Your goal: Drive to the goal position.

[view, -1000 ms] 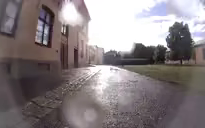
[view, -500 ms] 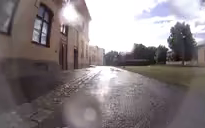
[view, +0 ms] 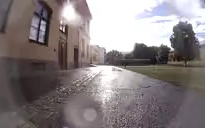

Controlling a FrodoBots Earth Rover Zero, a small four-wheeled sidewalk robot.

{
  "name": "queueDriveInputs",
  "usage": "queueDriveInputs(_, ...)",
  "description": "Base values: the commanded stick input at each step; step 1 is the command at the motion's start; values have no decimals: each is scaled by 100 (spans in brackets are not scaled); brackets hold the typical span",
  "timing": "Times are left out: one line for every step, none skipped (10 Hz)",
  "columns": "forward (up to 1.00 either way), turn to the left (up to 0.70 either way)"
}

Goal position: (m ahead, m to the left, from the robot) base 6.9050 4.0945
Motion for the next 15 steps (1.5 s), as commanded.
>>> queueDriveInputs(85, 0)
queueDriveInputs(85, 0)
queueDriveInputs(85, 0)
queueDriveInputs(85, 0)
queueDriveInputs(85, 0)
queueDriveInputs(85, 0)
queueDriveInputs(85, 0)
queueDriveInputs(85, 0)
queueDriveInputs(85, 0)
queueDriveInputs(85, 0)
queueDriveInputs(85, 0)
queueDriveInputs(85, 0)
queueDriveInputs(85, 0)
queueDriveInputs(85, 0)
queueDriveInputs(85, 0)
